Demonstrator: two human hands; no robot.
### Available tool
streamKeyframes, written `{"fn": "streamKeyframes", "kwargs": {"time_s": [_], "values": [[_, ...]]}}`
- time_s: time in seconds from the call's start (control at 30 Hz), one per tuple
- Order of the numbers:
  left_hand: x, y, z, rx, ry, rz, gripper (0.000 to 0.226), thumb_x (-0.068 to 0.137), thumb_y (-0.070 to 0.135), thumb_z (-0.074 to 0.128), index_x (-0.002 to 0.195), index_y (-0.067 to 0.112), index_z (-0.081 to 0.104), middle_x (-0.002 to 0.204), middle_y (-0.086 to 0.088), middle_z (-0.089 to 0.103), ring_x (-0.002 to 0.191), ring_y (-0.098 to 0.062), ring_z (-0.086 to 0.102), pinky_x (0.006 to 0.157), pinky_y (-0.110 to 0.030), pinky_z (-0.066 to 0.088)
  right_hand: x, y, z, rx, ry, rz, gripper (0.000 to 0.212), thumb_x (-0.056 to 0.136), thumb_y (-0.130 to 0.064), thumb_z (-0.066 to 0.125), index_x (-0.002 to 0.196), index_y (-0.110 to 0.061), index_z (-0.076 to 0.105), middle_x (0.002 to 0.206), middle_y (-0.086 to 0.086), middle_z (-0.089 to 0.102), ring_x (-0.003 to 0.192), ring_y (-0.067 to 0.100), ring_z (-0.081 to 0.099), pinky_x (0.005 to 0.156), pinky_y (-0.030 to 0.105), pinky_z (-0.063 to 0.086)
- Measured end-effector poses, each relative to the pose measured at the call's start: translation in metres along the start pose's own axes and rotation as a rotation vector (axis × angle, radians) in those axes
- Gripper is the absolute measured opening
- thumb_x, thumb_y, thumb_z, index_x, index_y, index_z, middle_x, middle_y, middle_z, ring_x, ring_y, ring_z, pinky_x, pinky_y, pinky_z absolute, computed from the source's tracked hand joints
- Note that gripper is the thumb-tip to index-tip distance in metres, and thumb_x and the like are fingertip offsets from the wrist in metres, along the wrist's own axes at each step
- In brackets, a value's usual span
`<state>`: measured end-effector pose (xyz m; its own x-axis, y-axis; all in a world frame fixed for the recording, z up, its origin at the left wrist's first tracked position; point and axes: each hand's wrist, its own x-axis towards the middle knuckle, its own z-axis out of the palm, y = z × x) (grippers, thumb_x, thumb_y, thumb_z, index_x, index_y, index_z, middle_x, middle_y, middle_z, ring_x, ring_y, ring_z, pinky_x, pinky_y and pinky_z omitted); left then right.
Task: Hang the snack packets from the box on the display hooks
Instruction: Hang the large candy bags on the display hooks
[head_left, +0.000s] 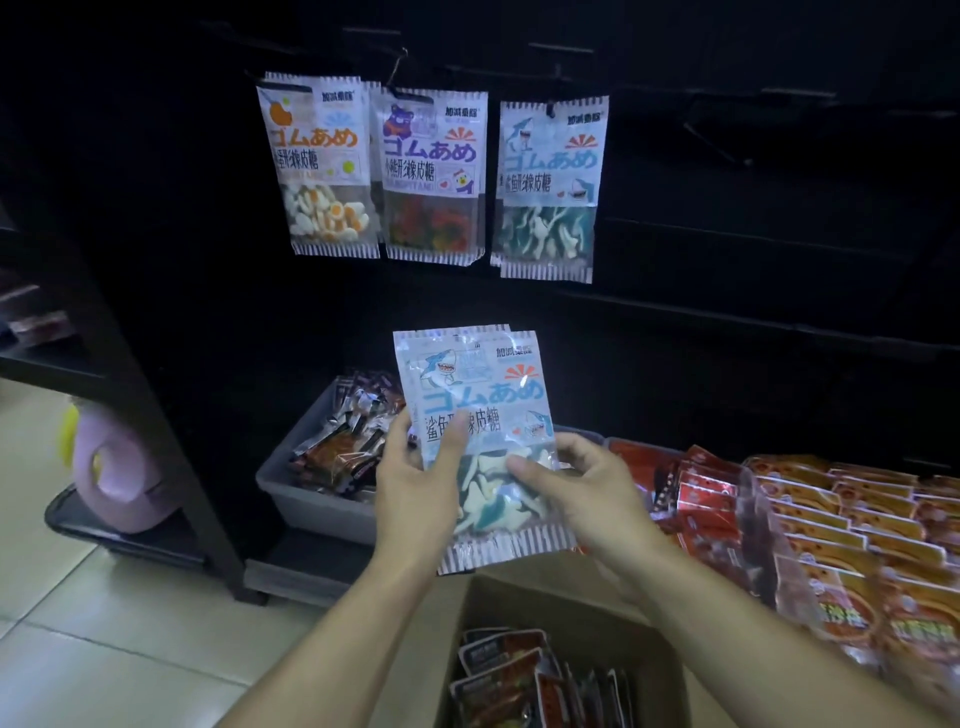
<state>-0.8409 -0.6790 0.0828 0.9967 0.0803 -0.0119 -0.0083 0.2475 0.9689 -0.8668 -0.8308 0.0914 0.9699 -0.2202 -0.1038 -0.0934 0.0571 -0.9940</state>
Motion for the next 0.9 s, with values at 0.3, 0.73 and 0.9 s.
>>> {"fn": "streamKeyframes", "kwargs": {"time_s": [0.3, 0.73, 0.9], "values": [[0.011, -0.006, -0.006, 0.020, 0.067, 0.009, 0.029, 0.109, 0.029, 0.058, 0.137, 0.038, 0.059, 0.120, 0.009, 0.078, 0.105, -0.015, 0.078, 0.094, -0.049, 0.063, 0.013, 0.005, -0.012, 0.067, 0.141, -0.071, 0.030, 0.091, -0.017, 0.079, 0.116, -0.011, 0.064, 0.100, 0.006, 0.082, 0.090, 0.025, 0.080, 0.080, 0.044, 0.064], [0.010, -0.002, -0.005, 0.058, 0.042, 0.035, 0.033, 0.109, 0.025, 0.057, 0.117, 0.057, 0.057, 0.122, 0.007, 0.076, 0.109, -0.023, 0.076, 0.089, -0.054, 0.063, 0.009, -0.042, -0.001, 0.067, 0.261, -0.366, 0.035, 0.088, -0.018, 0.081, 0.121, -0.018, 0.068, 0.107, -0.003, 0.082, 0.099, 0.017, 0.079, 0.088, 0.044, 0.064], [0.009, 0.000, -0.004, 0.052, 0.032, 0.030, 0.029, 0.107, 0.026, 0.058, 0.130, 0.045, 0.055, 0.115, 0.005, 0.077, 0.095, -0.020, 0.081, 0.071, -0.041, 0.067, 0.031, -0.095, 0.015, 0.158, 0.280, -0.450, 0.028, 0.092, -0.018, 0.079, 0.119, -0.019, 0.071, 0.104, -0.004, 0.082, 0.096, 0.014, 0.079, 0.082, 0.032, 0.063]]}}
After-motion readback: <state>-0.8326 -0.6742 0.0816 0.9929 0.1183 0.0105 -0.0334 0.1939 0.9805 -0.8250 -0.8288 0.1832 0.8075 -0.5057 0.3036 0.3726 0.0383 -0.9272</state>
